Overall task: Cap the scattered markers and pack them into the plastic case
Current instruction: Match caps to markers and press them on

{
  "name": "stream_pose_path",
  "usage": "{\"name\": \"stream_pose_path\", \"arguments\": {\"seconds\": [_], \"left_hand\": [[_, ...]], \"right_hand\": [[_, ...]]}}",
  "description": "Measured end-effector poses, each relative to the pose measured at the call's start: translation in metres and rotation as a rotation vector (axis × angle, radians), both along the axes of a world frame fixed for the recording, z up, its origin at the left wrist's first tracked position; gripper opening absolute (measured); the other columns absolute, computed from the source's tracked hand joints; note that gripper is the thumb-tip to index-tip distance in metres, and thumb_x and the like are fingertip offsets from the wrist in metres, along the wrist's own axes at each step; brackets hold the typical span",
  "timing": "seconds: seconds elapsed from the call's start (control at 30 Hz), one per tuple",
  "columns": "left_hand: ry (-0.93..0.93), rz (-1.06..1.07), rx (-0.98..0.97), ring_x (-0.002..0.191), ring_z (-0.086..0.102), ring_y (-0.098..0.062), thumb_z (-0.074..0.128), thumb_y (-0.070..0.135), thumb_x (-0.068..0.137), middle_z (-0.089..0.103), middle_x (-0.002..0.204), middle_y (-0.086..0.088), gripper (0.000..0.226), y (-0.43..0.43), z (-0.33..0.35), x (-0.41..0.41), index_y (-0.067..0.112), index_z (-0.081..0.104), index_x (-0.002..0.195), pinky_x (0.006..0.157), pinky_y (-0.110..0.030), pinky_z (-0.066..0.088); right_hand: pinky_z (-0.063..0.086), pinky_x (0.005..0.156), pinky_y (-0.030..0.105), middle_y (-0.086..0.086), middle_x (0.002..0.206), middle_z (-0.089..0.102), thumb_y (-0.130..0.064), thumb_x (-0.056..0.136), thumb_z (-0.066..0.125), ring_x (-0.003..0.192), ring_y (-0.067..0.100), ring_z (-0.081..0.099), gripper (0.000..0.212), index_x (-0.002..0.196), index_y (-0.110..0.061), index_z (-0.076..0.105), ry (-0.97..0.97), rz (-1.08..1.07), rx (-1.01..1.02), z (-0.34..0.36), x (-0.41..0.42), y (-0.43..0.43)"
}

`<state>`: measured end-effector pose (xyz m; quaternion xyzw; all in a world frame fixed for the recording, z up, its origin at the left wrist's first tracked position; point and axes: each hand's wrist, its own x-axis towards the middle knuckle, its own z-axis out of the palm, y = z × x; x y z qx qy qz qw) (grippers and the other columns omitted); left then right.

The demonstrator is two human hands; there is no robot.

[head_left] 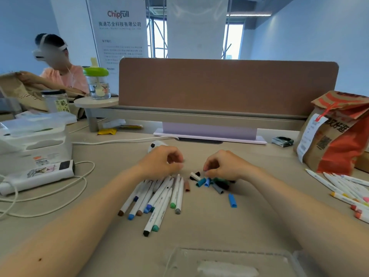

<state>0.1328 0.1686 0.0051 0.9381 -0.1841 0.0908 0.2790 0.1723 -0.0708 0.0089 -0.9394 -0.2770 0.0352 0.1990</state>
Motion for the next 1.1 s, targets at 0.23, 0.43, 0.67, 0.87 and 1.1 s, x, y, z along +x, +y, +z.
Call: {"name": "stream_pose_path", "arguments": {"seconds": [0.23, 0.43, 0.67, 0.87, 1.1], "left_hand": [[-0.069, 0.355, -0.233, 0.076, 0.061, -0.017, 0.070, 0.023, 0.087, 0.066, 0.080, 0.001, 0.006, 0.063, -0.008, -0.016, 0.023, 0.065, 0.084, 0.075, -0.033, 0.052], [0.022, 0.469, -0.154, 0.072, 0.061, -0.016, 0.069, 0.032, 0.088, 0.066, 0.073, 0.001, 0.017, 0.083, -0.021, -0.029, 0.020, 0.065, 0.076, 0.073, -0.033, 0.053], [0.142, 0.446, -0.041, 0.075, 0.065, -0.011, 0.069, 0.038, 0.088, 0.070, 0.076, 0.006, 0.017, 0.080, -0.023, -0.034, 0.024, 0.069, 0.078, 0.079, -0.033, 0.055], [0.175, 0.449, -0.022, 0.077, 0.064, -0.014, 0.070, 0.042, 0.086, 0.069, 0.077, 0.004, 0.020, 0.079, -0.023, -0.034, 0.024, 0.070, 0.079, 0.071, -0.029, 0.053], [0.183, 0.433, -0.009, 0.078, 0.060, -0.010, 0.070, 0.043, 0.085, 0.066, 0.080, 0.006, 0.020, 0.075, -0.023, -0.036, 0.023, 0.069, 0.080, 0.064, -0.022, 0.044]], "right_hand": [[0.052, 0.079, 0.023, -0.014, 0.091, 0.067, -0.028, 0.089, 0.066, 0.086, 0.003, 0.062, 0.005, 0.093, -0.030, 0.069, 0.010, 0.118, -0.036, 0.015, 0.022, 0.029], [0.052, 0.079, 0.025, -0.014, 0.089, 0.067, -0.028, 0.088, 0.068, 0.084, 0.003, 0.062, 0.005, 0.088, -0.033, 0.068, 0.079, 0.261, -0.163, 0.021, 0.042, 0.046], [0.052, 0.085, 0.027, -0.012, 0.095, 0.068, -0.029, 0.088, 0.069, 0.090, 0.005, 0.062, 0.006, 0.092, -0.033, 0.071, 0.172, 0.371, -0.270, 0.021, 0.055, 0.051], [0.053, 0.090, 0.030, -0.009, 0.094, 0.072, -0.029, 0.090, 0.067, 0.090, 0.006, 0.064, 0.011, 0.097, -0.026, 0.074, 0.205, 0.360, -0.259, 0.018, 0.051, 0.050], [0.054, 0.081, 0.026, -0.014, 0.088, 0.072, -0.032, 0.090, 0.066, 0.086, 0.006, 0.064, 0.008, 0.092, -0.031, 0.074, 0.195, 0.264, -0.199, 0.016, 0.035, 0.031]]}}
